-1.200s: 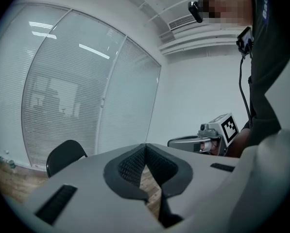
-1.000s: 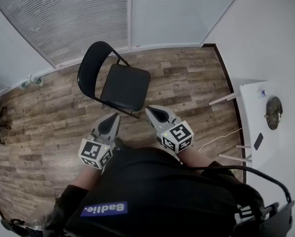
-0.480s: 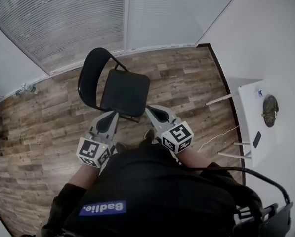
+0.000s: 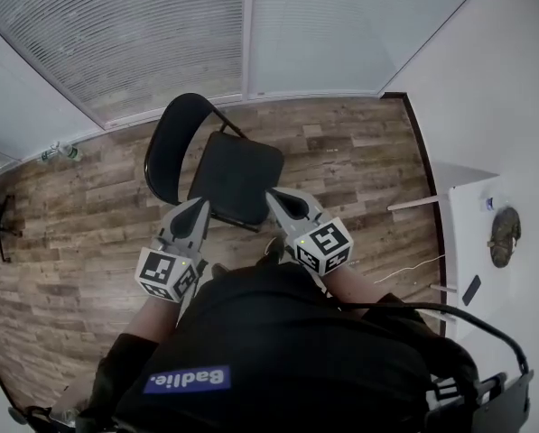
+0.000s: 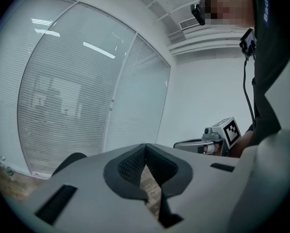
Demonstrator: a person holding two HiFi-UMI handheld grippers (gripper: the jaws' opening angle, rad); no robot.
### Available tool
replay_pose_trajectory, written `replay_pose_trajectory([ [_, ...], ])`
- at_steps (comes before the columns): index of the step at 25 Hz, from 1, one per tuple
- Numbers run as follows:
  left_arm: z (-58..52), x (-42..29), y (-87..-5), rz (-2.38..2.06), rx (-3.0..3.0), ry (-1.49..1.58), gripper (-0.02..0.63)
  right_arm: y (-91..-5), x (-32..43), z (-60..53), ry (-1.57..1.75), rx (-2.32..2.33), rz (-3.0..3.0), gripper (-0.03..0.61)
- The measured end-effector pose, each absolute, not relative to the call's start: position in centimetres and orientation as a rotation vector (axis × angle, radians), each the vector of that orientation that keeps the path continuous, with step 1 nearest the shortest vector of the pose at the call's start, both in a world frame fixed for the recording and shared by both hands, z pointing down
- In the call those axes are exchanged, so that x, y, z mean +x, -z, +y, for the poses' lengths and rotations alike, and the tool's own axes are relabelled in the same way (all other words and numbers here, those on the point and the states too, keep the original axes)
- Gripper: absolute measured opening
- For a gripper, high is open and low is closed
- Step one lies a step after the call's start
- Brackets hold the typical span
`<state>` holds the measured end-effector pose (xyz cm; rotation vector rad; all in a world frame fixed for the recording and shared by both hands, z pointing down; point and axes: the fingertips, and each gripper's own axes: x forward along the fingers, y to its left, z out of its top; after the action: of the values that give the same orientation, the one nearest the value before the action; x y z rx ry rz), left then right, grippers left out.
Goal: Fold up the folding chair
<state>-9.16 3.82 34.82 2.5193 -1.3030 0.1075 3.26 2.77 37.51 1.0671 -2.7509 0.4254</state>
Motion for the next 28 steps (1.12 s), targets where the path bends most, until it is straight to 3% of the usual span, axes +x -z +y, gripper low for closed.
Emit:
replay_pose_trajectory([
  [10,-1.8,-8.8,-36.5,-1.494,2.404,-0.184,0.006,-41.0,6.5,-2.0,-0.542,0.962,-2.759,0.003],
  [28,-12.4,-26.1,-46.4,-1.292,2.284,-0.466,0.007,-46.5,-1.4,-6.7,-0.773,1.208,-2.565,0.003],
])
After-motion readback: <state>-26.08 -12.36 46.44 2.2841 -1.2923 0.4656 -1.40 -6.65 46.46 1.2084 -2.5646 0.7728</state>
